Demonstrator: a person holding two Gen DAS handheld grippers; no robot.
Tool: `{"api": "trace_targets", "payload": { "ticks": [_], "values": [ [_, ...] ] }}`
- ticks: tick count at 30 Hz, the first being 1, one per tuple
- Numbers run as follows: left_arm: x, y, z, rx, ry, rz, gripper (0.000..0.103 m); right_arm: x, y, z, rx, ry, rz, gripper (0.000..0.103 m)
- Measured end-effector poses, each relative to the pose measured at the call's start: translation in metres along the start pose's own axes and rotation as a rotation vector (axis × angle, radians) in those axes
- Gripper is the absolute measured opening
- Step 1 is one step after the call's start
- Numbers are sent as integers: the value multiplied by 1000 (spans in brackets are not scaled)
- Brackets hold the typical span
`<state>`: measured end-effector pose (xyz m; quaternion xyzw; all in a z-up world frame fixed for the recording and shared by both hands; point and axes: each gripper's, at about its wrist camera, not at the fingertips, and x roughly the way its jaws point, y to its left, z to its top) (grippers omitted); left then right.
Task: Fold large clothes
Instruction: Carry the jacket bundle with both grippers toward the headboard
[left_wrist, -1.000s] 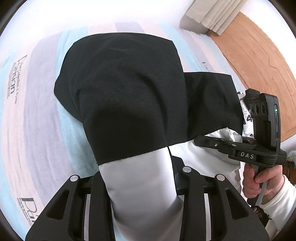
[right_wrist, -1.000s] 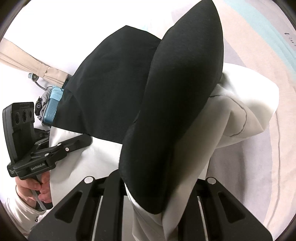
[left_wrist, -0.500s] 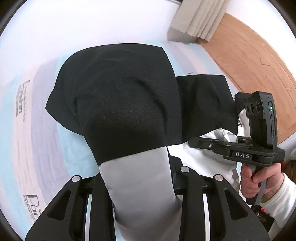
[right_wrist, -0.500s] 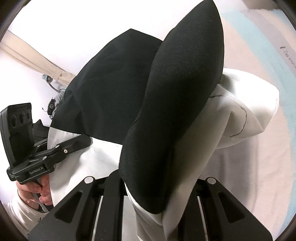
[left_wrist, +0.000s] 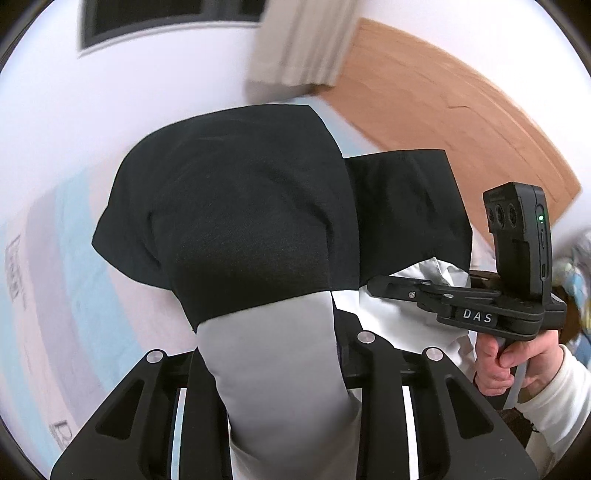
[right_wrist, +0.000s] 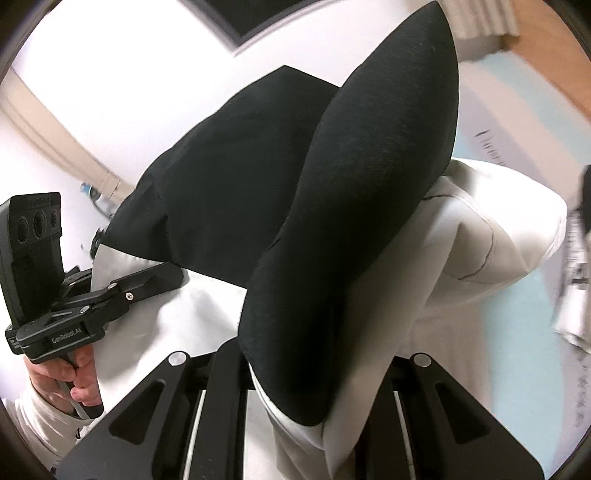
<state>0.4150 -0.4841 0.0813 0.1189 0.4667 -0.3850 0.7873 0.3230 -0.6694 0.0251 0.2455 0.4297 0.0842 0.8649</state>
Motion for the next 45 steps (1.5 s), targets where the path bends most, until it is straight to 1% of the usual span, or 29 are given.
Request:
{"api": "trace_targets", "payload": {
  "ticks": [4, 6, 9, 14, 15, 18, 19, 20, 25, 27, 28, 30, 33, 34, 36, 37, 39, 41, 44, 45],
  "values": [
    [-11, -39, 21, 42, -28, -61, 27, -52, -10, -1, 35, -66, -54, 13],
    [-16, -65, 34, 74, -34, -89, 27, -84, -15, 0, 54, -99, -90, 13],
    [-23, -111, 58, 129, -52, -132, 27, -124, -23, 3, 68, -137, -124, 13],
    [-22, -187, 99, 195, -65, -182, 27, -204, -58, 17, 97, -215, -186, 13],
    [-20, -208, 111, 212, -69, -191, 27, -219, -68, 22, 108, -229, -193, 13],
    [-16, -248, 139, 226, -78, -223, 27, -263, -93, 38, 116, -264, -209, 13],
    [-16, -268, 155, 230, -89, -234, 27, -274, -99, 44, 115, -272, -215, 13],
    [-12, -279, 165, 228, -93, -244, 27, -291, -107, 52, 117, -284, -222, 13],
    [-9, -359, 220, 234, -137, -301, 27, -361, -143, 86, 105, -329, -290, 13],
    [-3, -382, 235, 238, -145, -323, 27, -389, -162, 96, 106, -345, -321, 13],
    [3, -399, 245, 236, -147, -346, 27, -401, -171, 100, 109, -351, -337, 13],
    [17, -421, 259, 239, -145, -374, 27, -421, -195, 104, 122, -356, -362, 13],
    [43, -439, 272, 213, -122, -422, 27, -437, -227, 106, 145, -345, -396, 13],
    [57, -445, 274, 202, -109, -433, 27, -439, -233, 106, 150, -339, -406, 13],
    [91, -453, 276, 182, -71, -450, 27, -433, -258, 104, 167, -317, -426, 13],
    [104, -456, 275, 177, -56, -450, 27, -427, -264, 104, 172, -307, -430, 13],
    [143, -453, 267, 162, -10, -447, 27, -406, -294, 100, 191, -276, -431, 13],
    [175, -441, 259, 150, 30, -439, 27, -382, -316, 98, 217, -248, -423, 13],
    [230, -432, 249, 131, 89, -421, 27, -336, -356, 91, 245, -200, -399, 13],
    [244, -421, 244, 122, 103, -418, 27, -321, -369, 89, 255, -188, -383, 13]
  ]
}}
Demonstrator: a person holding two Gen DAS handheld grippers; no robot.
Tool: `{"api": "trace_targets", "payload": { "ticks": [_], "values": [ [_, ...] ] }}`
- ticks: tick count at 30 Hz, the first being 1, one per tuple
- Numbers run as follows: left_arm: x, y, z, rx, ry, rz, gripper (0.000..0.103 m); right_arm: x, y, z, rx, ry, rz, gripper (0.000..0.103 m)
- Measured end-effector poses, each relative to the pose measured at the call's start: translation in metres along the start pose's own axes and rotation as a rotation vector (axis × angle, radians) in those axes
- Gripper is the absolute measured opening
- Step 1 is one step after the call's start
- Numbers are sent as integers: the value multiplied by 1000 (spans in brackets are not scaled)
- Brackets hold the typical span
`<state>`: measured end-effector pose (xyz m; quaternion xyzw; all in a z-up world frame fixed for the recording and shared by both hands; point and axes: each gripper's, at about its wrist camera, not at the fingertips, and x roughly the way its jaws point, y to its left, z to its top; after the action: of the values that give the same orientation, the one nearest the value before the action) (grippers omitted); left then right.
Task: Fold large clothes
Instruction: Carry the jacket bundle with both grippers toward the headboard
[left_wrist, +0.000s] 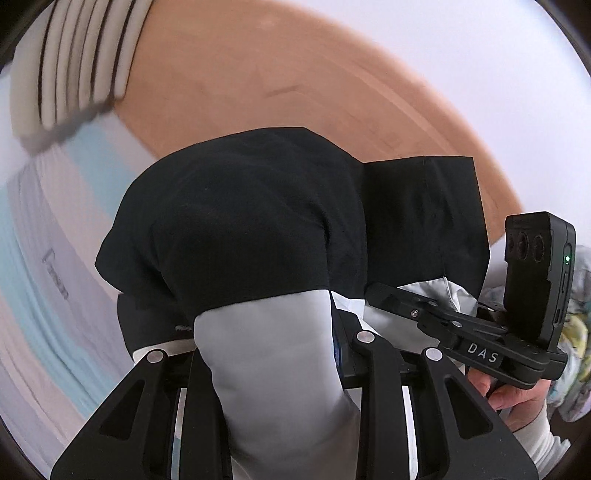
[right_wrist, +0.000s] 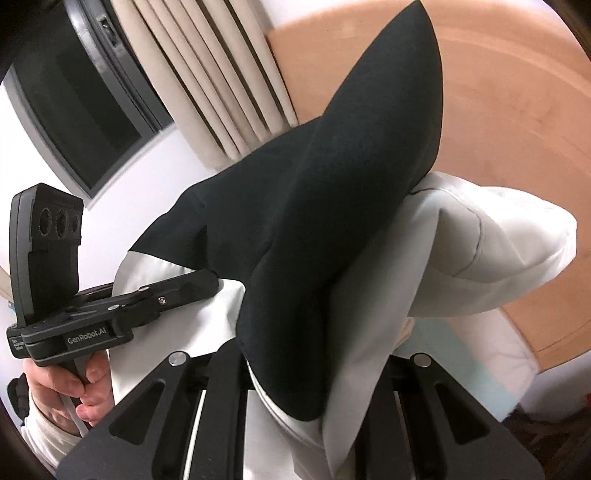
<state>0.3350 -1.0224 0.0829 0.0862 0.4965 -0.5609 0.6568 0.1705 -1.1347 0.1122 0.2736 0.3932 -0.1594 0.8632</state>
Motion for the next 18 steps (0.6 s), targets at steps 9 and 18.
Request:
{"api": "trace_targets", "payload": {
  "ticks": [9, 18],
  "values": [
    [71, 125, -44, -74, 67, 114, 28, 144, -6, -28, 15, 123, 9, 12],
    [122, 167, -57, -71, 76, 200, 45, 222, -21, -53, 48, 200, -54, 12]
  ]
}}
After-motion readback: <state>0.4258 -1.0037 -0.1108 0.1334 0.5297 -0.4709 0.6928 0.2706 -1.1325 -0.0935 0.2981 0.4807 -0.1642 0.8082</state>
